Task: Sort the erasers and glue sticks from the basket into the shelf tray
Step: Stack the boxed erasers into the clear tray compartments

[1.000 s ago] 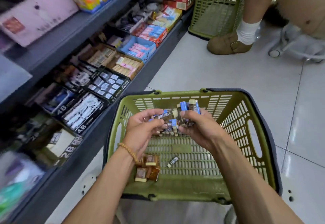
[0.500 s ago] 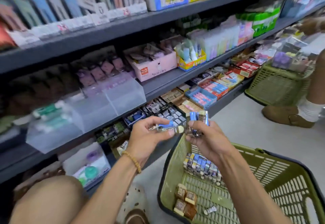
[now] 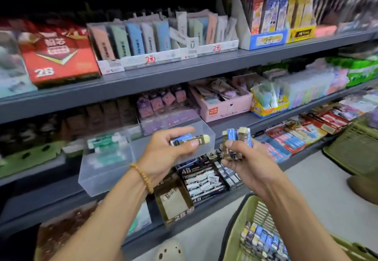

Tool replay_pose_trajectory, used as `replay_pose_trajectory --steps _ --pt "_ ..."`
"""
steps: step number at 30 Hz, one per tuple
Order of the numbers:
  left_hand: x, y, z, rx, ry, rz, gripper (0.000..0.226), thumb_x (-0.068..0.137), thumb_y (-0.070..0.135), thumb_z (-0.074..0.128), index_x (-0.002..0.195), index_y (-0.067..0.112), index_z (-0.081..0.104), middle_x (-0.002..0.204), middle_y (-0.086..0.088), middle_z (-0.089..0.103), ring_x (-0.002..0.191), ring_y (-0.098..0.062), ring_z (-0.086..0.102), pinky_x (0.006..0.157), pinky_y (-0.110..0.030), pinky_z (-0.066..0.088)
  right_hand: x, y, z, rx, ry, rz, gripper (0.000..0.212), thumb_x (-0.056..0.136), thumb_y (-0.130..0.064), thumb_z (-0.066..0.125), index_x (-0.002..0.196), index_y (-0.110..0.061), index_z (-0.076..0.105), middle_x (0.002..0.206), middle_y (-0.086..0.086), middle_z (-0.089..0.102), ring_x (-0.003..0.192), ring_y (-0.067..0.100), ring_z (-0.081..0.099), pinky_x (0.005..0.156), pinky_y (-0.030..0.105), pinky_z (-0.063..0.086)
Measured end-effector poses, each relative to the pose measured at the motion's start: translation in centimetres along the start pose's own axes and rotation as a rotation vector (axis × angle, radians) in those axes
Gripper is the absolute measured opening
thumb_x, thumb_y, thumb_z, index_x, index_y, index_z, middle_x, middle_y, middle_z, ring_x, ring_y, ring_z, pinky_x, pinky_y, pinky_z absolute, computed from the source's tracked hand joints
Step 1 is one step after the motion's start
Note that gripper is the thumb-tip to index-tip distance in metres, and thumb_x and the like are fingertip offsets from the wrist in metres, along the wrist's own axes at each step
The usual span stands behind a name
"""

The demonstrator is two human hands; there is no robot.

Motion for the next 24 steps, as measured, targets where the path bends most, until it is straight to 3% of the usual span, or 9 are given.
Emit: replay_pose_trajectory --steps 2,5,8,14,17,21,24 --pt "1.0 0.0 0.5 0.018 -0.045 0.014 0.028 0.071 -0.001 0.075 0.095 0.014 0.071 0.086 -0.006 0.072 0.071 -0.016 0.068 0.065 -0.020 0.054 0.9 0.4 1.3 0.004 -0.038 0.023 0.012 0.081 -0.001 0.066 0.092 -0.005 0.061 0.073 0.008 0.065 0.059 0.013 0.062 0.049 0.024 0.053" --pt "2.7 0.0 0.7 0.192 -0.080 0.058 0.018 0.079 0.000 0.074 0.088 0.015 0.071 0.077 0.000 0.069 0.067 -0.012 0.066 0.059 -0.019 0.050 2.3 0.3 2.2 0.034 -0.046 0.026 0.030 0.071 -0.007 0.077 0.096 0.001 0.063 0.076 0.012 0.061 0.062 0.016 0.060 0.052 0.024 0.054" --pt "3.8 0.1 0.7 0.330 -0.135 0.089 0.015 0.083 0.007 0.073 0.082 0.020 0.066 0.065 0.010 0.064 0.060 -0.008 0.060 0.052 -0.015 0.043 3.6 0.0 2.5 0.048 -0.014 0.022 0.032 0.066 -0.012 0.073 0.093 0.001 0.061 0.071 0.011 0.061 0.062 0.017 0.060 0.052 0.023 0.055" --pt "5.8 0.7 0.7 0.397 -0.125 0.191 0.008 0.084 0.014 0.072 0.081 0.016 0.065 0.058 0.023 0.055 0.052 0.006 0.046 0.048 -0.007 0.033 5.2 -1.0 3.0 0.011 -0.004 0.009 0.039 0.066 -0.013 0.072 0.098 0.003 0.058 0.073 0.013 0.060 0.059 0.016 0.060 0.050 0.023 0.054" --pt "7.2 1.1 0.8 0.438 -0.143 0.178 0.007 0.083 0.015 0.073 0.081 0.014 0.066 0.060 0.019 0.054 0.048 0.006 0.043 0.047 -0.008 0.030 5.7 -1.7 2.7 -0.028 0.000 -0.003 0.038 0.065 -0.009 0.077 0.097 0.002 0.059 0.074 0.012 0.061 0.061 0.016 0.060 0.050 0.023 0.054" --pt "10.0 1.5 0.3 0.500 -0.056 0.195 0.016 0.079 0.018 0.077 0.074 0.021 0.063 0.064 0.014 0.057 0.059 -0.006 0.047 0.058 -0.021 0.039 6.5 -2.3 1.1 -0.077 0.056 -0.009 0.015 0.082 -0.004 0.070 0.093 -0.005 0.059 0.084 0.014 0.061 0.066 0.017 0.058 0.053 0.023 0.054" --pt "11.7 1.2 -0.1 0.563 0.038 0.198 0.015 0.082 0.021 0.073 0.083 0.024 0.058 0.078 0.005 0.064 0.063 -0.012 0.055 0.066 -0.030 0.051 6.9 -2.2 -1.1 -0.071 0.124 0.002 0.015 0.086 -0.002 0.067 0.096 -0.006 0.056 0.090 0.016 0.059 0.068 0.018 0.058 0.054 0.024 0.054"
Point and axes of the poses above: each hand's wrist, its own x-axis towards the middle knuckle, its own z-axis out of the palm, y = z × x, the point moved 5 cm from there along x, towards the middle knuckle
